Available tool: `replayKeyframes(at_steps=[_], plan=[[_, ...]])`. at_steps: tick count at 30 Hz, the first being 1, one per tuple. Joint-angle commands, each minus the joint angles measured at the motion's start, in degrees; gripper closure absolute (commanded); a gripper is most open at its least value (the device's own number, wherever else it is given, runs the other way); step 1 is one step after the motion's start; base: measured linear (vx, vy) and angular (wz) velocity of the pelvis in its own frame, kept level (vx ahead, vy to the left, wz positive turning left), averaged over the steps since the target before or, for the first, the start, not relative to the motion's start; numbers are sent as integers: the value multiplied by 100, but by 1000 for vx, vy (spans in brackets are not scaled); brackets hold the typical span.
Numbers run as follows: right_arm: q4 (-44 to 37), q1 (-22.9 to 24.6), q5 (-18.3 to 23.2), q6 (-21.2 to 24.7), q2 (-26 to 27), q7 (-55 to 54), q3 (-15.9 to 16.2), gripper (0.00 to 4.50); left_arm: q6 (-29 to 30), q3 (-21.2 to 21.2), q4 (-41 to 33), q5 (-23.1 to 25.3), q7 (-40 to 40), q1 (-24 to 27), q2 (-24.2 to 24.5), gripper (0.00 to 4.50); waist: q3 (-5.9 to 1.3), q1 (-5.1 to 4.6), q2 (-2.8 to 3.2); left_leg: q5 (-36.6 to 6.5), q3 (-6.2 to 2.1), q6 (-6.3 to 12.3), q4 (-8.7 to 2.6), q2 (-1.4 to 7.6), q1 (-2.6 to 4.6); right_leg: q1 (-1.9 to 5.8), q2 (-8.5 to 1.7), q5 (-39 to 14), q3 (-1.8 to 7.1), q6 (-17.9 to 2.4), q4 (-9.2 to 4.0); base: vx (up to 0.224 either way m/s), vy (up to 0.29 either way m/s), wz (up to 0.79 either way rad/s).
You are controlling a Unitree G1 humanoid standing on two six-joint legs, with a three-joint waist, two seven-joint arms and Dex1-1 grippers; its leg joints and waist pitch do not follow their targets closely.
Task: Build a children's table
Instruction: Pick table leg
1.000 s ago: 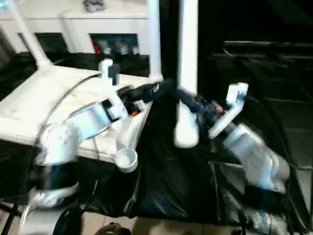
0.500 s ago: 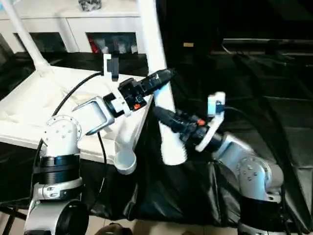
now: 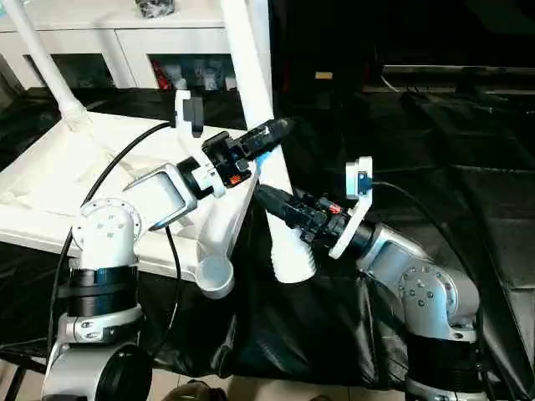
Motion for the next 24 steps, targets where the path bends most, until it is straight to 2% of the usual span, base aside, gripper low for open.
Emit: replayKeyframes(at_steps=[1,3,4,5,9,10,12,13,15,16,17,19,21,23,24], plan=[[-95,-124,-11,-23,-46,-58,89,268,-110,36,-113,-36,126,89,-217,191,-429,17,-170,-122,-100,331,-384,235,98,310,-348,-729,188,-1116,-390,0,0,0],[-98,-128,-19,-23,-53,-62,102,268,-110,45,-120,-63,123,90,-213,205,-434,17,-176,-60,-98,361,-377,231,93,315,-345,-633,187,-1130,-376,0,0,0],[-94,-136,-36,-32,-60,-67,116,268,-116,49,-119,-82,121,90,-207,207,-440,25,-110,-24,-106,368,-367,231,98,308,-344,-585,185,-1145,-365,0,0,0],[-91,-143,-47,-38,-65,-70,124,268,-122,49,-115,-90,120,88,-203,213,-439,13,-133,-22,-101,376,-366,230,99,304,-333,-559,183,-1142,-377,0,0,0],[-50,-198,-100,-92,-98,-91,150,268,-192,-23,-43,-81,45,39,-164,249,-436,16,-145,-118,-100,361,-372,230,97,319,-341,-598,183,-1169,-381,0,0,0],[-36,-208,-107,-108,-104,-95,159,268,-228,-44,-30,-67,26,22,-150,257,-441,23,-120,-106,-108,350,-371,232,100,320,-344,-592,181,-1170,-373,0,0,0],[-28,-221,-221,-200,-132,-135,250,268,-257,-118,-62,-88,-75,1,-84,267,-442,16,-134,-102,-106,347,-371,233,98,323,-339,-561,179,-1170,-372,0,0,0],[-26,-226,-298,-256,-146,-158,306,268,-264,-146,-73,-93,-110,-4,-55,267,-445,15,-96,-100,-111,327,-367,239,105,310,-333,-524,175,-1162,-374,0,0,0],[-9,-235,-368,-293,-155,-181,355,268,-265,-180,-79,-84,-165,-5,-18,268,-443,9,-99,-122,-111,322,-372,233,105,318,-333,-479,175,-1178,-373,0,0,0],[96,-281,-466,-246,-194,-233,433,212,-285,-283,-88,-17,-302,-4,87,269,-449,9,-84,-117,-112,323,-367,233,107,321,-332,-408,176,-1201,-360,0,0,0],[104,-284,-471,-239,-198,-237,438,198,-286,-290,-88,-12,-311,-4,94,269,-452,4,-91,-122,-111,316,-366,228,110,324,-324,-399,173,-1203,-355,0,0,0],[297,-393,-619,-118,-317,-295,551,192,-341,-501,-114,134,-555,-14,285,270,-449,7,-99,-122,-116,309,-375,230,114,321,-329,-465,173,-1184,-368,0,0,0],[429,-517,-808,-73,-545,-208,723,162,-416,-782,-119,334,-853,-85,536,270,-454,3,-125,-63,-106,300,-365,231,118,323,-322,-430,181,-1180,-345,0,0,0],[470,-560,-845,-39,-609,-194,762,152,-439,-859,-117,388,-933,-114,605,270,-455,12,-120,-58,-105,283,-365,232,116,331,-334,-428,186,-1174,-333,0,0,0],[541,-633,-861,27,-727,-92,841,150,-449,-941,-109,422,-1066,-169,702,270,-452,6,-138,-51,-95,289,-360,229,108,334,-339,-367,191,-1208,-332,0,0,0]])
